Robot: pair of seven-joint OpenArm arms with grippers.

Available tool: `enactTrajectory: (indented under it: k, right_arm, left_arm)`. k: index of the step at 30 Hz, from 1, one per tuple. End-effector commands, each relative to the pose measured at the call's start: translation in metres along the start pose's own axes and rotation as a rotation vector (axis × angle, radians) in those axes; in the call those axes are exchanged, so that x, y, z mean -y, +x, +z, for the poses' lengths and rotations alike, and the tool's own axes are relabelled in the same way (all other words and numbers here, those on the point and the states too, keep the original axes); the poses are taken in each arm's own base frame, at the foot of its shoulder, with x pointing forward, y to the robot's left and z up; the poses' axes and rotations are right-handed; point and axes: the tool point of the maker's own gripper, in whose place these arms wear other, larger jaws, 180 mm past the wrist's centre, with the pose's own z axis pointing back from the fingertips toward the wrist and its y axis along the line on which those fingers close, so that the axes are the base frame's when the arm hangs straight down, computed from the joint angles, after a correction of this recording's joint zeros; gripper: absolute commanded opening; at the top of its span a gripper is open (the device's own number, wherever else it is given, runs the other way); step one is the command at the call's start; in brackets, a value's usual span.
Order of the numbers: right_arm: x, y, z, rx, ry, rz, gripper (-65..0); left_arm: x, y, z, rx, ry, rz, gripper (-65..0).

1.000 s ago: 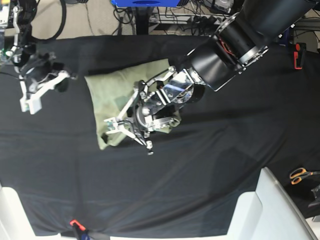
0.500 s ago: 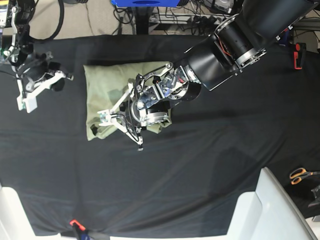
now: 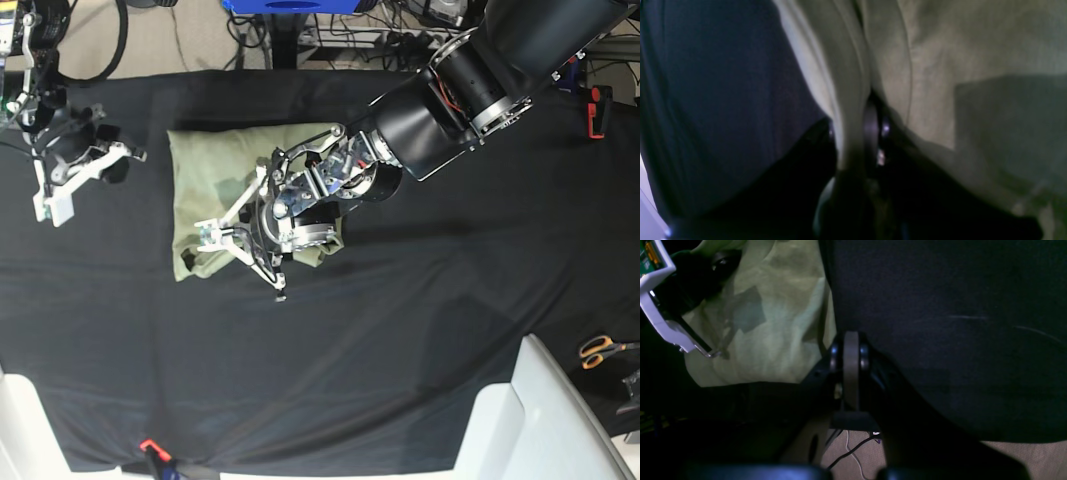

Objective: Fold the T-shirt properly

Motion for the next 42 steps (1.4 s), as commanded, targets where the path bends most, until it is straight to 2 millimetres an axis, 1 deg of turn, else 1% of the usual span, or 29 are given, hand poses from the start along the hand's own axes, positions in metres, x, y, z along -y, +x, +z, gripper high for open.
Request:
enactTrajectory:
  k: [1,3,7,11,13,14,17,19,21,23,24,25,26,27,28,29,30,32,33,34,36,37,38,40,42]
  right_arm:
    - [0.000,0.009,0.003,0.030,0.006,0.008,-65.0]
    - [0.000,0.009,0.003,0.030,0.006,0.008,-65.0]
    - [0.000,0.009,0.003,0.028,0.005,0.008,-65.0]
    - [-0.002,0.007,0.002,0.023,0.010,0.011,-65.0]
    - [0.000,0.004,0.001,0.013,0.007,0.005,-65.0]
    - [0.002,0.001,-0.001,0.004,0.004,-0.001,-65.0]
    - [0.004,-0.004,-0.004,-0.013,0.003,-0.005,-65.0]
    - [0.005,-0.005,-0.004,-0.014,0.003,-0.006,-65.0]
    - [0.004,-0.005,-0.004,-0.014,0.004,-0.005,-65.0]
    - [0.004,-0.004,-0.004,-0.013,0.004,-0.004,-65.0]
    - [0.004,-0.003,-0.004,-0.011,0.005,-0.002,-65.0]
    - [0.003,-0.004,-0.004,-0.011,0.006,-0.002,-65.0]
    - [0.003,-0.004,-0.004,-0.011,0.006,-0.002,-65.0]
    - [0.003,-0.004,-0.004,-0.011,0.006,-0.002,-65.0]
    - [0.004,-0.004,-0.004,-0.012,0.004,-0.003,-65.0]
    - [0.006,-0.003,-0.003,-0.008,-0.001,-0.006,-65.0]
    - [0.007,-0.003,-0.003,-0.006,-0.003,-0.007,-65.0]
    - [0.012,-0.007,0.000,-0.007,-0.014,-0.007,-65.0]
    - [0.017,-0.005,0.004,0.015,-0.027,-0.013,-65.0]
    - [0.021,-0.004,0.009,0.038,-0.040,-0.020,-65.0]
    - [0.028,-0.010,0.019,0.044,-0.064,-0.022,-65.0]
    - [0.027,-0.014,0.024,0.037,-0.068,-0.012,-65.0]
    - [0.027,-0.019,0.029,0.027,-0.070,-0.002,-65.0]
    - [0.034,-0.028,0.041,0.000,-0.091,0.030,-65.0]
    - [0.040,-0.044,0.053,-0.043,-0.111,0.051,-65.0]
  left_arm:
    - [-0.012,0.009,0.002,0.015,0.021,-0.016,-52.3]
    - [-0.012,0.009,0.002,0.015,0.021,-0.016,-41.6]
    - [-0.013,0.010,0.003,0.016,0.023,-0.014,-25.2]
    - [-0.029,0.022,0.009,0.039,0.057,-0.029,-10.0]
    - [-0.037,0.025,0.014,0.024,0.077,-0.035,-5.9]
    - [-0.047,0.033,0.019,0.034,0.099,-0.043,-4.8]
    - [-0.072,0.047,0.036,0.050,0.162,-0.062,-4.4]
    - [-0.085,0.068,0.054,0.087,0.208,-0.074,-4.6]
    - [-0.104,0.074,0.075,0.109,0.265,-0.055,-4.6]
    - [-0.113,0.085,0.097,0.142,0.307,-0.021,-4.9]
    - [-0.115,0.088,0.109,0.160,0.325,0.007,-5.4]
    - [-0.113,0.080,0.119,0.156,0.337,0.044,-8.2]
    - [-0.112,0.077,0.128,0.164,0.347,0.069,-14.0]
    - [-0.110,0.075,0.135,0.178,0.355,0.100,-23.7]
    - [-0.103,0.066,0.138,0.176,0.353,0.132,-39.3]
    - [-0.099,0.052,0.140,0.161,0.352,0.160,-54.0]
    - [-0.094,0.040,0.141,0.147,0.349,0.199,-65.0]
    - [-0.092,0.006,0.146,0.108,0.360,0.324,-65.0]
    - [-0.088,-0.012,0.148,0.084,0.366,0.383,-65.0]
    - [-0.086,-0.028,0.154,0.075,0.388,0.442,-65.0]
    - [-0.073,-0.053,0.167,0.086,0.415,0.522,-65.0]
    - [-0.063,-0.064,0.174,0.094,0.425,0.546,-65.0]
    - [-0.049,-0.078,0.180,0.087,0.426,0.565,-65.0]
    - [-0.020,-0.099,0.185,0.067,0.402,0.584,-65.0]
    - [0.013,-0.114,0.190,0.051,0.363,0.600,-65.0]
